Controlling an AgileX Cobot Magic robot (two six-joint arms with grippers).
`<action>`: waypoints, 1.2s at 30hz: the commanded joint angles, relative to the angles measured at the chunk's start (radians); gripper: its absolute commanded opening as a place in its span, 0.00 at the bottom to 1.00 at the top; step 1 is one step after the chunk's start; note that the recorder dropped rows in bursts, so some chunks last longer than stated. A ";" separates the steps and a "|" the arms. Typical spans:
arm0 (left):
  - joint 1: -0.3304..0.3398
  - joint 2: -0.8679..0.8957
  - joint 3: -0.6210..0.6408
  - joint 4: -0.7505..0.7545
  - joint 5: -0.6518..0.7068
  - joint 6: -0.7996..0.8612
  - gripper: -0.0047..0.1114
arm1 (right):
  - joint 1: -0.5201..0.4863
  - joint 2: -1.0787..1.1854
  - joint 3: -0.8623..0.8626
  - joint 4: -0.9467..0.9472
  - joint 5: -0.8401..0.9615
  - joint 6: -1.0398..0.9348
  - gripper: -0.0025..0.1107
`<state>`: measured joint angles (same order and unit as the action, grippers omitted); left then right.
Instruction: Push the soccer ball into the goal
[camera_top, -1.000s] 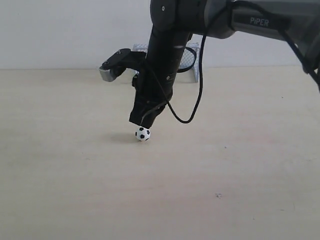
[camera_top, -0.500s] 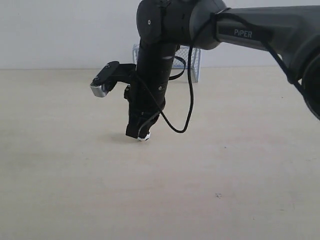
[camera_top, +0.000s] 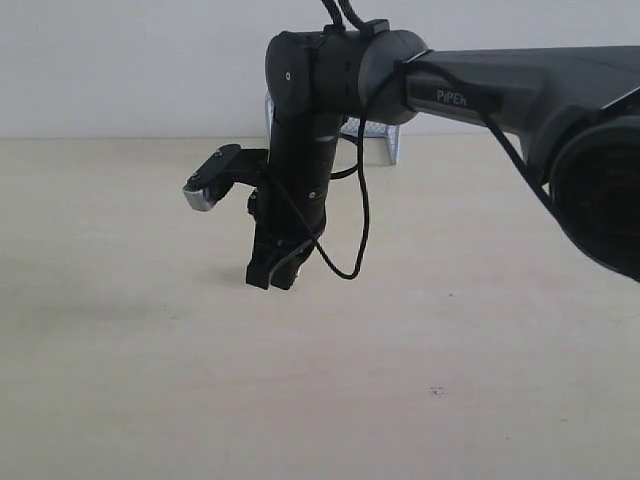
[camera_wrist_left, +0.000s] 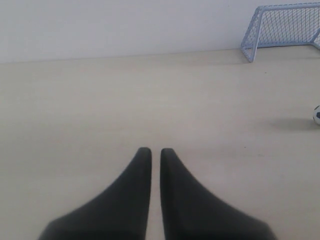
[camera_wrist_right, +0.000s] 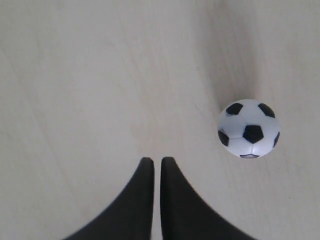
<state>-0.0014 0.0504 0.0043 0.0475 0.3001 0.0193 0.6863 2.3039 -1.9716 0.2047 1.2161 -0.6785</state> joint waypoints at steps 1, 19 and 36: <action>-0.008 -0.002 -0.004 -0.007 -0.012 -0.011 0.09 | 0.002 0.001 -0.010 -0.005 0.005 -0.002 0.02; -0.008 -0.002 -0.004 -0.007 -0.012 -0.011 0.09 | 0.002 0.072 -0.076 0.027 0.005 0.043 0.02; -0.008 -0.002 -0.004 -0.007 -0.012 -0.011 0.09 | 0.002 0.093 -0.076 0.021 -0.006 0.043 0.02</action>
<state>-0.0014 0.0504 0.0043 0.0475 0.3001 0.0193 0.6879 2.3983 -2.0412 0.2266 1.2164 -0.6353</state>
